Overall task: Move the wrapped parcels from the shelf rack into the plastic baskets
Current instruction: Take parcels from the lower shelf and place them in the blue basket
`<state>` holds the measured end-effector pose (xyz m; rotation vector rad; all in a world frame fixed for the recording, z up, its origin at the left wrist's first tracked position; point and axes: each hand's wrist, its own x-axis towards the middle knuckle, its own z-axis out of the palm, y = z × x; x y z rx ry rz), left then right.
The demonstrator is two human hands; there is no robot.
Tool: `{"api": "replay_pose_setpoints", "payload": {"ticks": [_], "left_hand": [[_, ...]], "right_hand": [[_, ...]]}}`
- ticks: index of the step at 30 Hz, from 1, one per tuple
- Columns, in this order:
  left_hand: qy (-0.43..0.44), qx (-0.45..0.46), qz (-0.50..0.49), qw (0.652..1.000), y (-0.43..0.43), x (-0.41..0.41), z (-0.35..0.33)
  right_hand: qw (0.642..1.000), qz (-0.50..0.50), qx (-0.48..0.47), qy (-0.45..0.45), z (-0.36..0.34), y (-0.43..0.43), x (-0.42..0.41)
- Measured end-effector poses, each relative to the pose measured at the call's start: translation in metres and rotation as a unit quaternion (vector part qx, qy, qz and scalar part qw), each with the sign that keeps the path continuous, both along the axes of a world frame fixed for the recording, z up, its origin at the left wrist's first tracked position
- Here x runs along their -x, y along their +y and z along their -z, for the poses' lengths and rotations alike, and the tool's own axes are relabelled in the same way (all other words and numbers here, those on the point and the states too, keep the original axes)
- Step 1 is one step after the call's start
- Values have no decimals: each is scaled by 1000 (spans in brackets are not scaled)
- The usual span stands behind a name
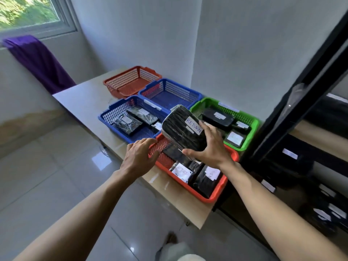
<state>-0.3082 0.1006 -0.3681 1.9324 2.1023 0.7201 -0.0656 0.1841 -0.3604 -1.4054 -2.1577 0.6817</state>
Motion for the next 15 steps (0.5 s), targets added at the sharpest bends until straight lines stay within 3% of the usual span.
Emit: {"api": "replay_pose_setpoints", "payload": {"ticks": [6,15], "left_hand": [[18,33,20,999,54,51,-7],[21,58,45,997,122,113,8]], "right_hand": [[999,42,4,8,0,43,40],[994,89,5,-59,7,86,83]]}}
